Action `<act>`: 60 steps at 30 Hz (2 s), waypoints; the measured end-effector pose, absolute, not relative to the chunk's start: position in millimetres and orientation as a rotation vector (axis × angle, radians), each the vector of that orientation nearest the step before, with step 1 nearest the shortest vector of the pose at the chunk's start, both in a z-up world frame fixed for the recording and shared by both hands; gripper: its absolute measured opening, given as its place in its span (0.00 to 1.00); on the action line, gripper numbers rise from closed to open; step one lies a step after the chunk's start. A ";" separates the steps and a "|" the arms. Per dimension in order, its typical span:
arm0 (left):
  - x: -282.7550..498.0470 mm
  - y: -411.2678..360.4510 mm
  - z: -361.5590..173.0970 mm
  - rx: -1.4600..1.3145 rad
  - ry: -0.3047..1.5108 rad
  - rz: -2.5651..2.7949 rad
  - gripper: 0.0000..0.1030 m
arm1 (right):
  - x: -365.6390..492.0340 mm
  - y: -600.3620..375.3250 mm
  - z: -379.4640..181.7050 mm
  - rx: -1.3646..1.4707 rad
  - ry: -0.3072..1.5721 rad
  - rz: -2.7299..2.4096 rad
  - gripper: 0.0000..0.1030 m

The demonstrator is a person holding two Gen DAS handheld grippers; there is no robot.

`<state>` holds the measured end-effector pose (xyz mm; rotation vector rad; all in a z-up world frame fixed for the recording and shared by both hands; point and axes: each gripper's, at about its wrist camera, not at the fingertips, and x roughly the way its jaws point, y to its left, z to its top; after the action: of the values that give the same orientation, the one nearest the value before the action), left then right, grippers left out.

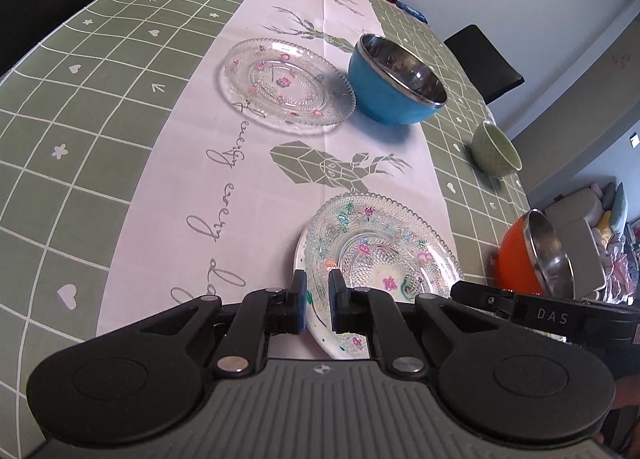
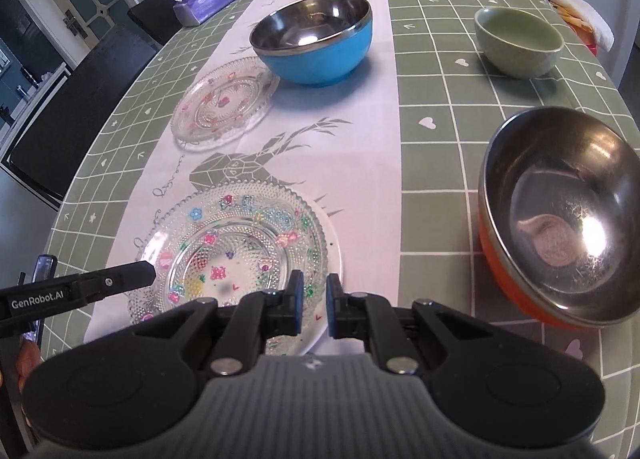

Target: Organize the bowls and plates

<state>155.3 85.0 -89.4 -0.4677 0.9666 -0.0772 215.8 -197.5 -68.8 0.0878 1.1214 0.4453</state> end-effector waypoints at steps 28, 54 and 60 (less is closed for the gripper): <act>158.2 77.1 -96.5 -0.397 0.985 -0.067 0.30 | 215.6 -193.4 -69.0 0.068 1.121 0.456 0.20; 210.8 116.9 -59.7 -0.307 0.811 -0.048 0.47 | 263.4 -160.6 -36.2 0.188 0.950 0.563 0.69; 243.7 138.3 -67.5 -0.332 0.785 -0.041 0.47 | 295.4 -149.3 -51.0 0.250 0.999 0.555 0.56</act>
<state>243.7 138.3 -67.5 -0.3325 0.7847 -0.0412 295.4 -149.3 -51.0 0.2501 0.9991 0.5547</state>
